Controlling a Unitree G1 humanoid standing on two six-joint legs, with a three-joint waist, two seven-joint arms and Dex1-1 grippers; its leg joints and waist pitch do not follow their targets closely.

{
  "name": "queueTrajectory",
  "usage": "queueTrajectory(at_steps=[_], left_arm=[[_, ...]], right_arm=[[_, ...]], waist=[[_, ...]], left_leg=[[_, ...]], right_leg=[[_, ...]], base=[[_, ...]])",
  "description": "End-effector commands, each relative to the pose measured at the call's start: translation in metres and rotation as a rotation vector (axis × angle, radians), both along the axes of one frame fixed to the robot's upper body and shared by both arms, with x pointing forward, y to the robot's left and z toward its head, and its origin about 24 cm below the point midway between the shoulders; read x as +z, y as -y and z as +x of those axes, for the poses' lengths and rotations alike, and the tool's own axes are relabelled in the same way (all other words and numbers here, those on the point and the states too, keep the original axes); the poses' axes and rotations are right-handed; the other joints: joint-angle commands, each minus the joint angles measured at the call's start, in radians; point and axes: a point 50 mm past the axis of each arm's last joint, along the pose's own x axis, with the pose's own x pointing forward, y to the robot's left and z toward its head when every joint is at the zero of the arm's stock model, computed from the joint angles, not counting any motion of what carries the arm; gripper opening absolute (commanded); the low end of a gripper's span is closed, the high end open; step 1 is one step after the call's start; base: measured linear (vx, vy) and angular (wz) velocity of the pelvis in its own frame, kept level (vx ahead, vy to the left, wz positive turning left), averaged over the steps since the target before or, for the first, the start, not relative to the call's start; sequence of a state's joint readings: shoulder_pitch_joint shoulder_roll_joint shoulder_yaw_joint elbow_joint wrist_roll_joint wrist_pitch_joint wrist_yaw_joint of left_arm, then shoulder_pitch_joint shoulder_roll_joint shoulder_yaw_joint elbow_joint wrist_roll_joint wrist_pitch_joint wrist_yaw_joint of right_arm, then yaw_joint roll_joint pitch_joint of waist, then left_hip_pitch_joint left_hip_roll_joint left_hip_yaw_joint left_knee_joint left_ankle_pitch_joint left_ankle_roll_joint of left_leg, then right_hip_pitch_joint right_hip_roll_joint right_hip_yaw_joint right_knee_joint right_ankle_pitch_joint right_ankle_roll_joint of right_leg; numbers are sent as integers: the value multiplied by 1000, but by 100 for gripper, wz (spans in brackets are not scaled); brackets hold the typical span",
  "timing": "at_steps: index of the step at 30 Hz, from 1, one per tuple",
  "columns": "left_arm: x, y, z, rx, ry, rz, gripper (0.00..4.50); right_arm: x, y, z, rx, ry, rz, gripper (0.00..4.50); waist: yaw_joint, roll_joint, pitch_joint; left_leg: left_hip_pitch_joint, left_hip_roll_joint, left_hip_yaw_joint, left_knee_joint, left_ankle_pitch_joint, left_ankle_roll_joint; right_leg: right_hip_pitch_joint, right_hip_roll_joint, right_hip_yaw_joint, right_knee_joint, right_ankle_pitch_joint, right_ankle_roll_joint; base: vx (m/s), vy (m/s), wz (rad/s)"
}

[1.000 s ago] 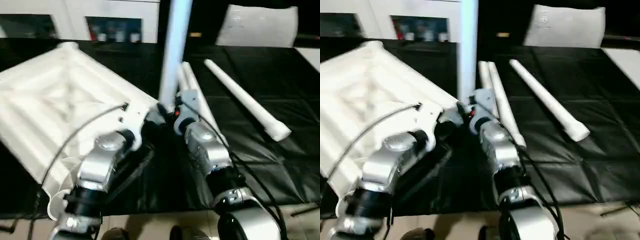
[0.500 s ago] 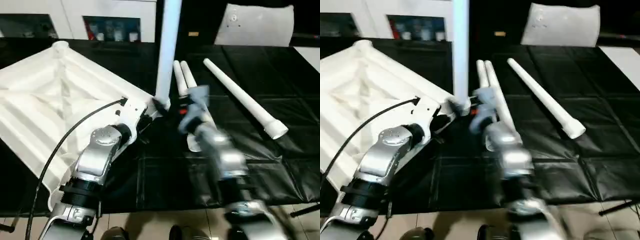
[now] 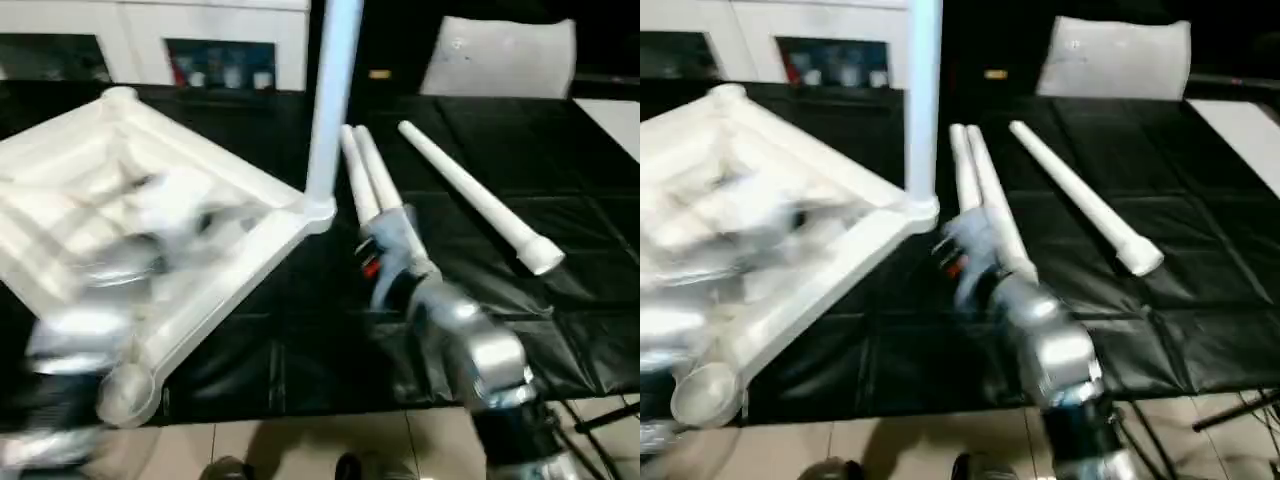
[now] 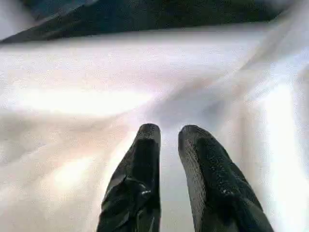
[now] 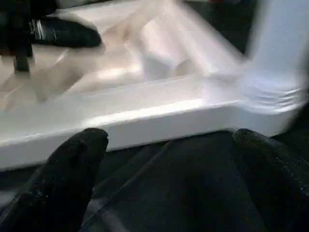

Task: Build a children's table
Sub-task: Rotate leg to tighten, then rotate table base

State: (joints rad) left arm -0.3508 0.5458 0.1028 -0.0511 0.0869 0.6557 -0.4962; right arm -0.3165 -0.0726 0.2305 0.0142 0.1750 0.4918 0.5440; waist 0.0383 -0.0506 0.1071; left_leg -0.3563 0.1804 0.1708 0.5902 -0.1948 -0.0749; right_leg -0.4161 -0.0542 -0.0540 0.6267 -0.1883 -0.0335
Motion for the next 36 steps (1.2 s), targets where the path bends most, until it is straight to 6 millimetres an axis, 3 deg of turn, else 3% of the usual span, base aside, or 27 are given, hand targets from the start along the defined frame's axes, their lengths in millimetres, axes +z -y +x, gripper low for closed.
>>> queueTrajectory(at_steps=[1,3,5,7,10,14,15,19,20,22,27,30,36], left_arm=[[8,-3,-5,10,9,55,50],[18,-32,-26,97,-50,165,23],[22,-45,-39,129,-105,238,15],[23,-55,-47,145,-157,322,7],[22,-63,-53,155,-218,387,7],[16,-61,-53,131,-248,357,7],[12,-57,-54,113,-275,339,7],[5,-49,-53,64,-301,296,7],[3,-46,-53,43,-310,288,7],[-13,-40,-61,-30,-443,282,7],[-19,-33,-72,-95,-552,268,7],[-20,-10,-76,-252,-586,141,7],[-16,41,-90,-635,-648,-96,7]], right_arm=[[3,-5,-2,21,13,-27,450],[-3,-16,-4,29,-10,-70,450],[-7,-22,-4,14,-29,-97,450],[-12,-26,-1,-12,-48,-125,450],[-19,-32,2,-26,-64,-182,450],[-22,-36,4,-22,-61,-215,450],[-24,-39,6,-27,-64,-231,450],[-29,-42,9,-40,-74,-266,450],[-30,-42,11,-47,-75,-281,450],[-36,-48,18,-67,-84,-292,450],[-38,-53,23,-82,-91,-282,450],[-41,-59,26,-83,-105,-269,450],[-44,-63,31,-87,-96,-264,450]], waist=[[10,32,-90],[16,33,-88],[14,34,-84],[19,33,-73],[22,35,-71],[22,40,-71],[23,45,-71],[18,40,-76],[19,44,-75],[17,45,-78],[13,48,-79],[13,44,-74],[11,41,-69]], left_leg=[[9,46,-15,-62,-116,9],[9,49,-19,-67,-137,-8],[11,47,-19,-70,-168,-21],[17,45,-20,-75,-231,-31],[21,45,-24,-80,-291,-49],[20,44,-28,-81,-303,-61],[17,43,-29,-81,-298,-62],[16,41,-26,-78,-274,-61],[16,41,-26,-77,-270,-62],[14,41,-26,-77,-254,-63],[16,43,-24,-75,-253,-67],[18,43,-24,-77,-281,-70],[20,43,-27,-80,-338,-74]], right_leg=[[58,-76,57,-74,-175,-190],[57,-78,55,-67,-177,-198],[54,-76,56,-71,-203,-193],[43,-77,58,-82,-289,-174],[38,-78,60,-87,-346,-151],[41,-81,60,-84,-314,-159],[43,-82,60,-82,-297,-161],[46,-79,59,-77,-245,-176],[47,-80,60,-77,-239,-176],[48,-81,59,-74,-213,-186],[49,-79,58,-68,-181,-202],[48,-81,58,-71,-224,-206],[45,-82,57,-85,-347,-161]], base=[[0,0,0],[0,0,0],[0,0,0],[0,0,0],[0,0,0],[0,0,0],[0,0,0],[0,0,0],[0,0,0],[0,0,0],[0,0,0],[0,0,0],[0,0,0]])
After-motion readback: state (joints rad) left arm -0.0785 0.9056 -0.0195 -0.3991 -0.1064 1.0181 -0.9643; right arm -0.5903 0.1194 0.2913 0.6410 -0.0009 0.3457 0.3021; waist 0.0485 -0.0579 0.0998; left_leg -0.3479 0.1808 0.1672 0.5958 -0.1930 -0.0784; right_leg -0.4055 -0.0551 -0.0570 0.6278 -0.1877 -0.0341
